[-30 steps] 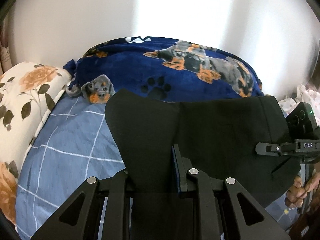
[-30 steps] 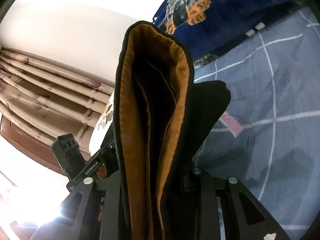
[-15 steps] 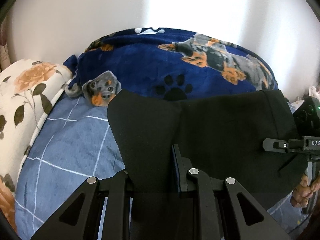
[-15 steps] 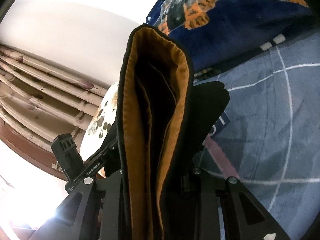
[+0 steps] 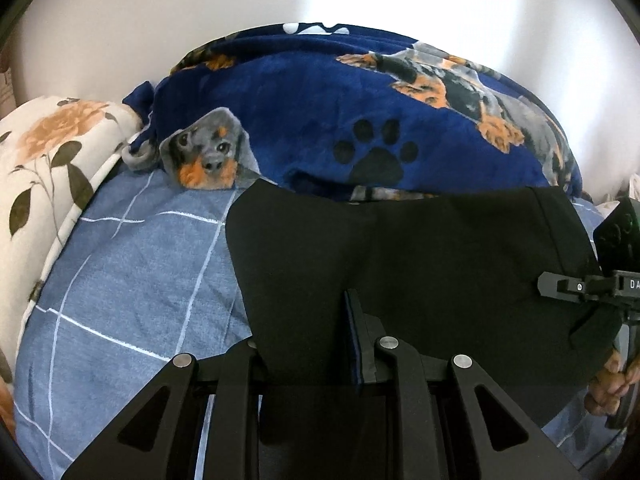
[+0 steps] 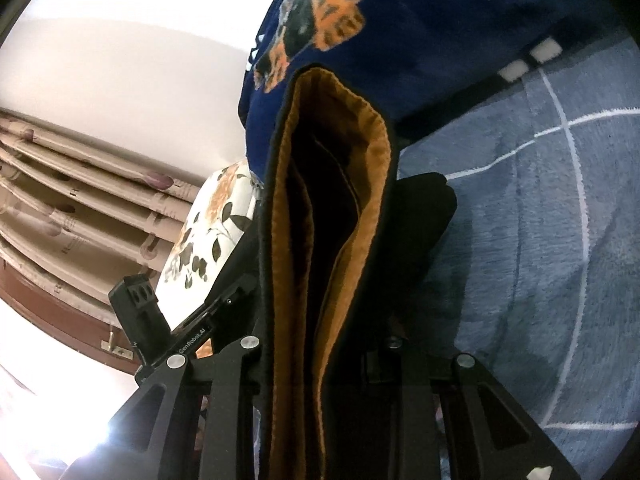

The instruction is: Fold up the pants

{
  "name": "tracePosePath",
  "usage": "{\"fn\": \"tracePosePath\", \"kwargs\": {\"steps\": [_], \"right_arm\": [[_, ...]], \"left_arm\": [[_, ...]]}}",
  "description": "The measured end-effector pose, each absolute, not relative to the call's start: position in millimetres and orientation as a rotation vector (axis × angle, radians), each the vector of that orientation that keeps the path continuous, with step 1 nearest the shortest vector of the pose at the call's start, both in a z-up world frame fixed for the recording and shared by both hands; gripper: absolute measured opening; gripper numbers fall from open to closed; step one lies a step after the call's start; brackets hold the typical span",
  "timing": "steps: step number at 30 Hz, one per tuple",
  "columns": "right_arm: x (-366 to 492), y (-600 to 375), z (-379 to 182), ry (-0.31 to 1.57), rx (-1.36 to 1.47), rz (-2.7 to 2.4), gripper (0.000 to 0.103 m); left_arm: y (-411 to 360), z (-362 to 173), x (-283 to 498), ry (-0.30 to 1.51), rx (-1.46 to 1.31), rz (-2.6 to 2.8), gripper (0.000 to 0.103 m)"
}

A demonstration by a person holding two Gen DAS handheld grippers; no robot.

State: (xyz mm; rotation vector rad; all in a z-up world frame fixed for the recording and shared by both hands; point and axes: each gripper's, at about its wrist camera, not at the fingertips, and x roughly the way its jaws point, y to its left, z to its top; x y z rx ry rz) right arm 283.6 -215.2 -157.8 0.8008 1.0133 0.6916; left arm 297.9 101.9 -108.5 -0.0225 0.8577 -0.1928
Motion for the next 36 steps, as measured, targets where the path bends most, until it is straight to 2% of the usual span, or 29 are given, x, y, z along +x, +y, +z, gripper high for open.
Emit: {"fn": "tracePosePath", "kwargs": {"steps": [13, 24, 36], "right_arm": [[278, -219, -167, 1.029, 0.778, 0.654, 0.025], [272, -208, -156, 1.011, 0.63, 0.561, 0.031], [267, -197, -149, 0.973, 0.553, 0.491, 0.037]], "left_arm": [[109, -127, 300, 0.865, -0.044, -0.164, 0.036], [116, -136, 302, 0.855, -0.06, -0.102, 0.062], [117, -138, 303, 0.849, -0.044, -0.05, 0.074]]}}
